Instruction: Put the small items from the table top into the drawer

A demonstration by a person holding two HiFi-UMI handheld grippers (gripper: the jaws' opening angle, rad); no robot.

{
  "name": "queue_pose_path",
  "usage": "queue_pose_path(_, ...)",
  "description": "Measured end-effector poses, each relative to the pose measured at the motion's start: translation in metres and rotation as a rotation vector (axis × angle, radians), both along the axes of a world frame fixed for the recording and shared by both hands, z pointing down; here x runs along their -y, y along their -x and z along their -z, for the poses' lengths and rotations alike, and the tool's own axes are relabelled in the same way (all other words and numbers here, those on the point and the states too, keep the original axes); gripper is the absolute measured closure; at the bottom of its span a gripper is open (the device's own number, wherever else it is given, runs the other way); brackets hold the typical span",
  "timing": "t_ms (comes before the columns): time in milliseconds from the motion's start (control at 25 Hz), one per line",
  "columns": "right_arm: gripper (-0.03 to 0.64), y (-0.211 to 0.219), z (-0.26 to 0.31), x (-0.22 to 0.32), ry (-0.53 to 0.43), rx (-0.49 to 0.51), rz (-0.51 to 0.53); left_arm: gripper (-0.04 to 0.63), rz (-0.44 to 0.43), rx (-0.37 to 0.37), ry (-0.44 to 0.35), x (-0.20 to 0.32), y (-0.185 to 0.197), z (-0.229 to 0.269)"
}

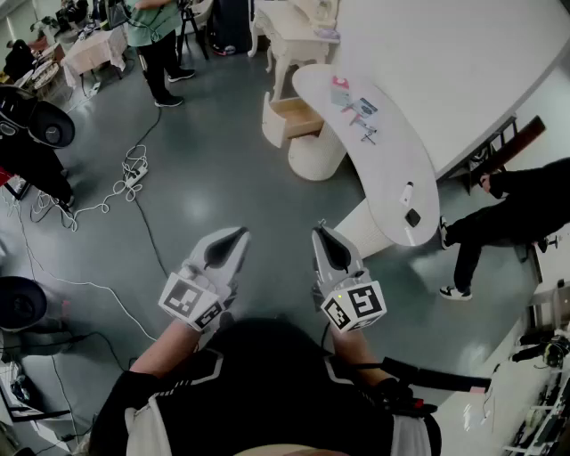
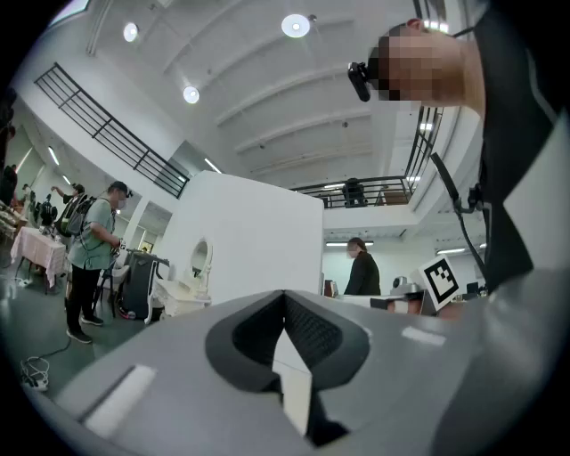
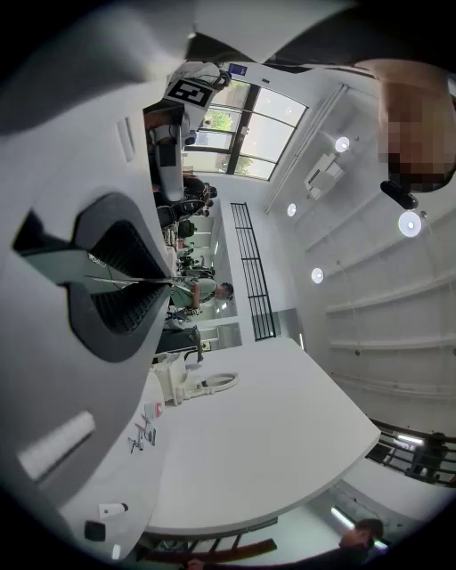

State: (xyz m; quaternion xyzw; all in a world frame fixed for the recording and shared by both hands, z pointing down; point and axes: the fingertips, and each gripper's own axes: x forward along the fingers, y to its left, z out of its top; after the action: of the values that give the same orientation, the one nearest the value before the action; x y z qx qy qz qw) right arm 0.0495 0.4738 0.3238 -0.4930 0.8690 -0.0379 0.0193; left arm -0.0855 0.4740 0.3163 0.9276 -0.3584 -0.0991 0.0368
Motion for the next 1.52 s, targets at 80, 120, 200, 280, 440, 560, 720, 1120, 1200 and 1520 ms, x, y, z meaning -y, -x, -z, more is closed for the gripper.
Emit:
queue_pose_path(80,0.595,0.003,0.003,-0.002,-0.003,-0.009,0.010,0.595,-0.010,0.002,0.019,-0.002,0.000,-0.002)
queue_pose_path(120,0.595,0.004,0.004,-0.003,-0.006,-0.015,0.016,0.595,-0.013,0.004,0.025,-0.004,0.000,-0.003)
queue_pose_path(200,0.595,0.008,0.005,-0.003,-0.009,-0.023,0.023,0.595,-0.015,0.004,0.036,-0.004,0.001,-0.005)
queue_pose_path(280,0.595,0.009,0.005,-0.001,-0.009,-0.021,0.020,0.595,-0.020,-0.009,0.050,-0.004,0.002,-0.006)
queue_pose_path(440,0.595,0.009,0.003,0.000,-0.004,-0.008,0.010,0.595,-0.036,-0.028,0.062,-0.005,0.005,-0.004)
queue_pose_path(560,0.595,0.012,0.001,0.001,0.006,0.002,0.007,0.595,-0.044,-0.008,0.048,-0.007,0.010,-0.004)
queue_pose_path(720,0.595,0.016,0.001,0.002,0.016,-0.007,-0.008,0.595,-0.088,0.047,0.027,-0.007,0.013,-0.003)
queue_pose_path(1120,0.594,0.033,0.005,0.000,-0.001,-0.016,-0.085,0.595,-0.141,0.044,0.065,0.003,0.038,0.000)
queue_pose_path(1200,0.594,0.042,0.009,0.001,-0.001,-0.026,-0.087,0.595,-0.149,0.035,0.065,0.003,0.043,-0.001)
queue_pose_path(1520,0.594,0.067,0.013,-0.008,-0.032,-0.083,-0.115,0.595,-0.184,0.022,0.060,0.001,0.067,-0.005)
